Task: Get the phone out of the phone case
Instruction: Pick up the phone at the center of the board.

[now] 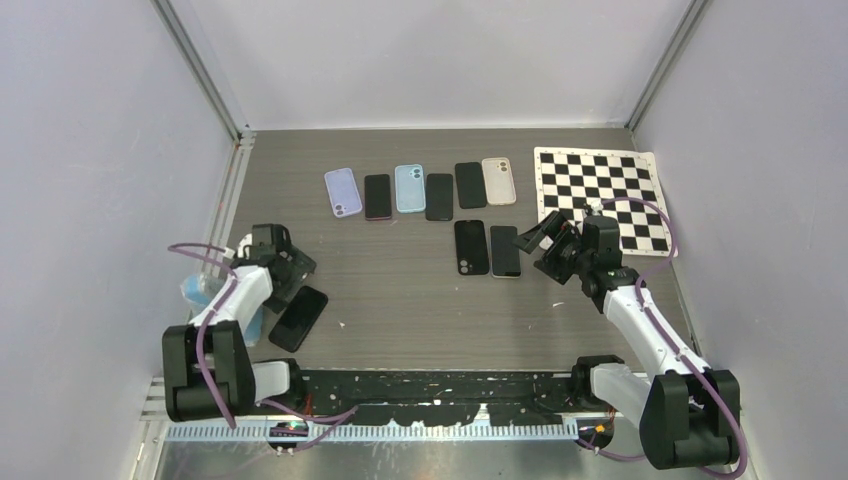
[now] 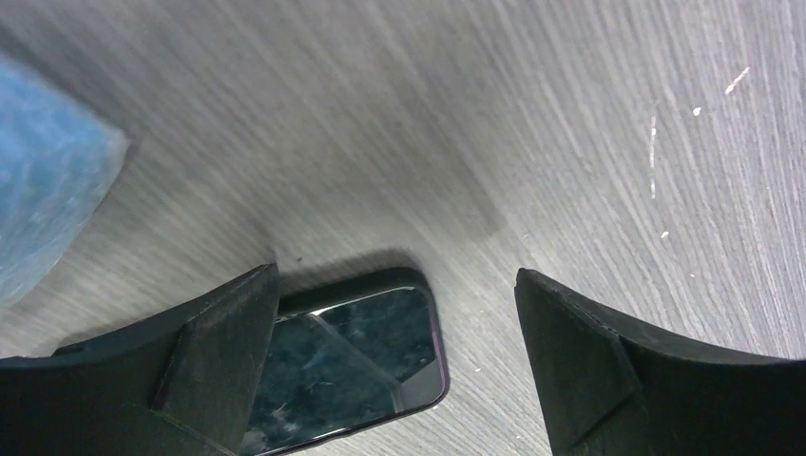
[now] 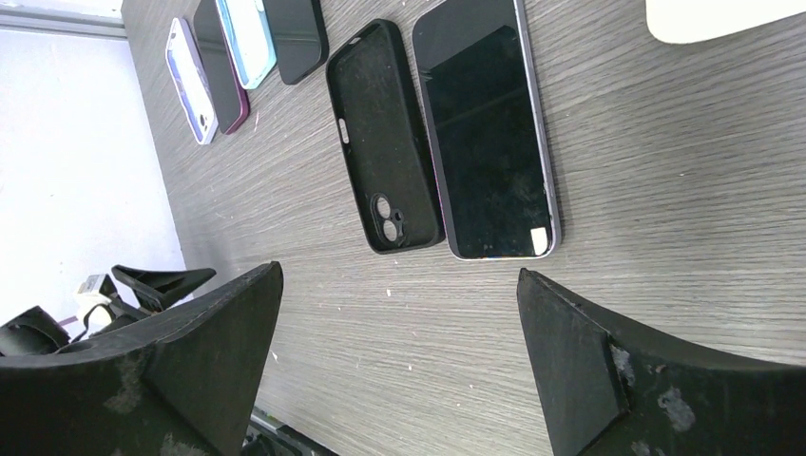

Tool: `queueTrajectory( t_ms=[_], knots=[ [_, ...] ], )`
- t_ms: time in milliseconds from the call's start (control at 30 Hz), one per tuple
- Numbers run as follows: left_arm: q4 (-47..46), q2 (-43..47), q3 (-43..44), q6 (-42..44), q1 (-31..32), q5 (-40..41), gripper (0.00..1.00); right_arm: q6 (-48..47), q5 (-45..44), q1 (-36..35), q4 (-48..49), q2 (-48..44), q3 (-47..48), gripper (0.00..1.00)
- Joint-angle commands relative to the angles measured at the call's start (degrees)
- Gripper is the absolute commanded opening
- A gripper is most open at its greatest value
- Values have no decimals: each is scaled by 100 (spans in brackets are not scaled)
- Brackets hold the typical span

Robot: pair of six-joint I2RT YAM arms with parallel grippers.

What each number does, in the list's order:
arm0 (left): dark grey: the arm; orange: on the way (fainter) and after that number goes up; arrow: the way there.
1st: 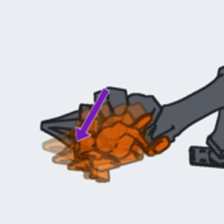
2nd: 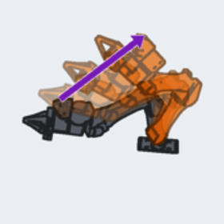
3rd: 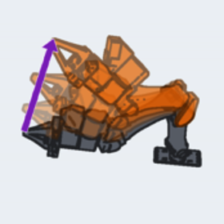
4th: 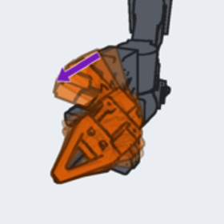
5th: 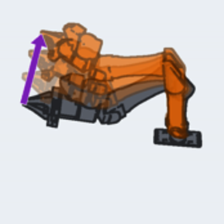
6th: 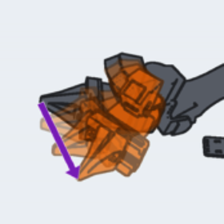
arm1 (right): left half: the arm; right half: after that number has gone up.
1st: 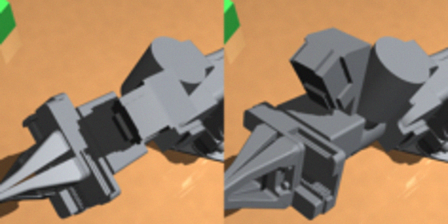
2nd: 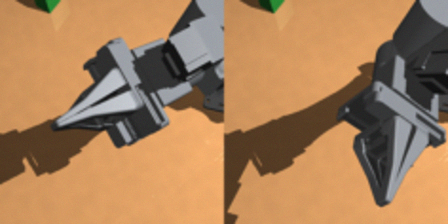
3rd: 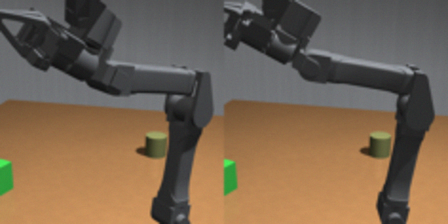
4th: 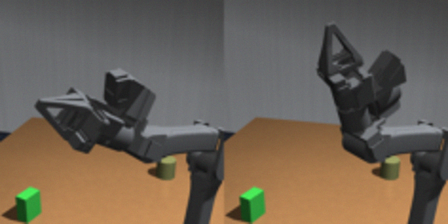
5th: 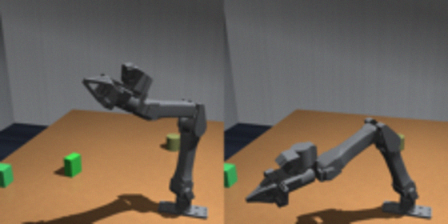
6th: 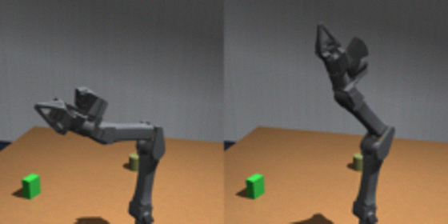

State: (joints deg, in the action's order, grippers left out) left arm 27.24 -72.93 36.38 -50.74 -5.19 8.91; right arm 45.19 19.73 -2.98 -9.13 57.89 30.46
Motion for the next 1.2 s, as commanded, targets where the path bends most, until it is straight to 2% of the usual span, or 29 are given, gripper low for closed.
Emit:
queueTrajectory(
  t_ms=[0, 133, 267, 400, 567, 700, 900, 1033, 1167],
  knots=[
    [112, 524, -293, -428, -61, 315, 97, 54, 142, 30, 191, -37, 144, 100],
    [185, 694, -689, -800, 11, -657, 92, 92, 148, 41, 308, 13, 99, 100],
    [175, 887, -1116, -1385, 375, -1146, 90, 228, 232, 46, 512, 150, 17, 100],
    [337, 1232, -1217, -1746, 1178, -754, 90, 304, 307, 57, 669, 234, -99, 100],
    [874, 1104, -895, -1267, 1721, -18, 94, 312, 357, 53, 767, 237, -166, 100],
    [616, 568, -917, -1042, 2074, -308, 96, 276, 379, 52, 782, 286, -157, 100],
    [121, -25, -821, -1331, 2685, -747, 94, 69, 568, -38, 493, 401, 94, 97],
    [781, 3, -334, -687, 2720, -293, 98, -135, 103, -361, 66, 195, 313, 97],
    [1218, 89, -131, -209, 2916, 33, 100, -57, -7, -556, 127, 260, 317, 98]
  ],
)
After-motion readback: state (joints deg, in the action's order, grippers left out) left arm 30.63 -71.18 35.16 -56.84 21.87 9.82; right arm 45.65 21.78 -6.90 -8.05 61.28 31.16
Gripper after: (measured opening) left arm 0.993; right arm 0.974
